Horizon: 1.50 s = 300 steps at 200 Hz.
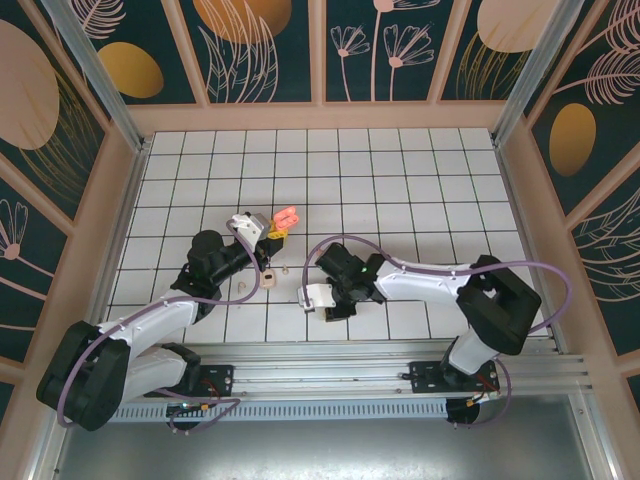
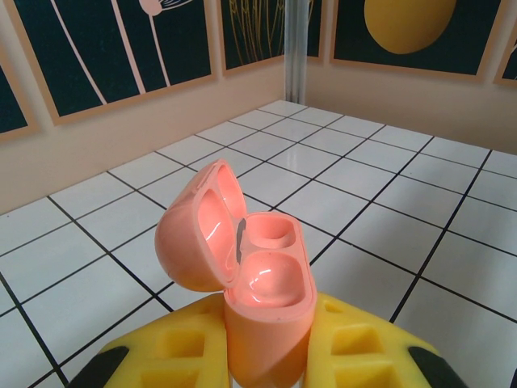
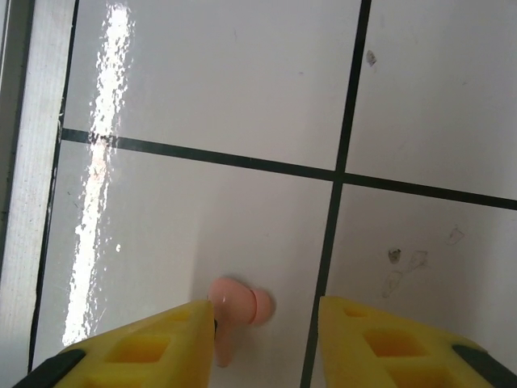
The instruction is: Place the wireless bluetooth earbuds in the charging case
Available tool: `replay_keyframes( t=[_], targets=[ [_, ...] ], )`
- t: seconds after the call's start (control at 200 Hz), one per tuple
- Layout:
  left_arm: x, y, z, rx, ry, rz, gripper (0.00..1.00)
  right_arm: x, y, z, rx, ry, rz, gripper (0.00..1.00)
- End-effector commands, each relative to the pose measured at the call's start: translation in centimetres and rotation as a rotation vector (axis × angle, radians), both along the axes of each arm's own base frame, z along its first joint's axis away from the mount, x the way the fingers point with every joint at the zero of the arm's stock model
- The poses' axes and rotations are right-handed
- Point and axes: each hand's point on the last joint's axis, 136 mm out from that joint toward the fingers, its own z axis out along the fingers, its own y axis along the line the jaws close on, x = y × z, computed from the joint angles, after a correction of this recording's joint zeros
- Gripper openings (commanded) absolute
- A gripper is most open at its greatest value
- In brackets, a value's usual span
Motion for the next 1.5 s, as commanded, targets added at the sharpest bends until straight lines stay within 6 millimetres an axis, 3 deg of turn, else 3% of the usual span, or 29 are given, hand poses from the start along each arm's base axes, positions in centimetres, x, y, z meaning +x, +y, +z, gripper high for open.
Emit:
replay_keyframes(
  t=[0.0,0.54,0.796,0.951,1.236,1.496],
  targets=[
    [0.0,0.0,1.3,-0.008,-0.043,0.002,0.09,-0.6,0.3,-0.3,-0.013,0.048,-0.009,0.39],
    [0.0,-0.1,1.3,-0.006,-0.043,-0.004,0.09,-0.6,0.1,-1.9,-0.036,0.075,-0.021,0.33],
    [-0.1,0.0,1.1,-0.003,-0.04,-0.003,0.09,-0.2,0.0,-1.6,-0.026,0.052,-0.024,0.23],
    [-0.1,-0.1,0.8,-0.006,-0.043,-0.008,0.08,0.6,1.3,0.7,0.082,0.03,-0.049,0.21],
    [-1.3,-1.6,1.0,-0.056,-0.059,-0.123,0.08,2.4,4.0,7.6,0.459,0.049,-0.117,0.21],
    [-1.7,-2.6,1.8,-0.094,-0.084,-0.203,0.08,3.4,2.2,14.2,0.755,0.058,-0.147,0.21]
  ],
)
